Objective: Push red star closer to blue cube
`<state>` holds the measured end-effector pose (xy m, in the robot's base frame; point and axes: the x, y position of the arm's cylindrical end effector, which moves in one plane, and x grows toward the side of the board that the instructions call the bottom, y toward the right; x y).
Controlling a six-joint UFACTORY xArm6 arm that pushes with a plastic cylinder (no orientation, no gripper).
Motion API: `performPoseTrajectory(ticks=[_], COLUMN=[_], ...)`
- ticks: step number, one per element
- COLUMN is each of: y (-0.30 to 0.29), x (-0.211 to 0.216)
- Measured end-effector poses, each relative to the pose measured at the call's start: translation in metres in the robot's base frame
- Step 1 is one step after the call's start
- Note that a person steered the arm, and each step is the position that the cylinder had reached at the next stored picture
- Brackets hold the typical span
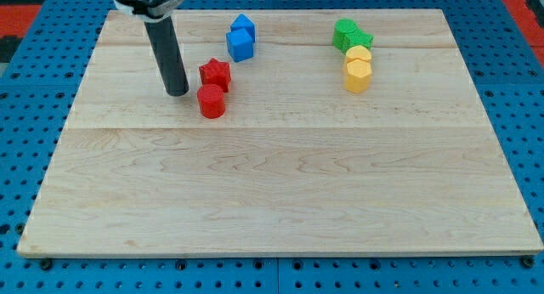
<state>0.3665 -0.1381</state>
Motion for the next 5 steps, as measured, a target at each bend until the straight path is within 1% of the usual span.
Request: performPoseTrajectory(ticks=[2,3,4,5], y=[0.006,0.0,-0.001,0.018], x=[-0.034,-0.035,0.0,0.02])
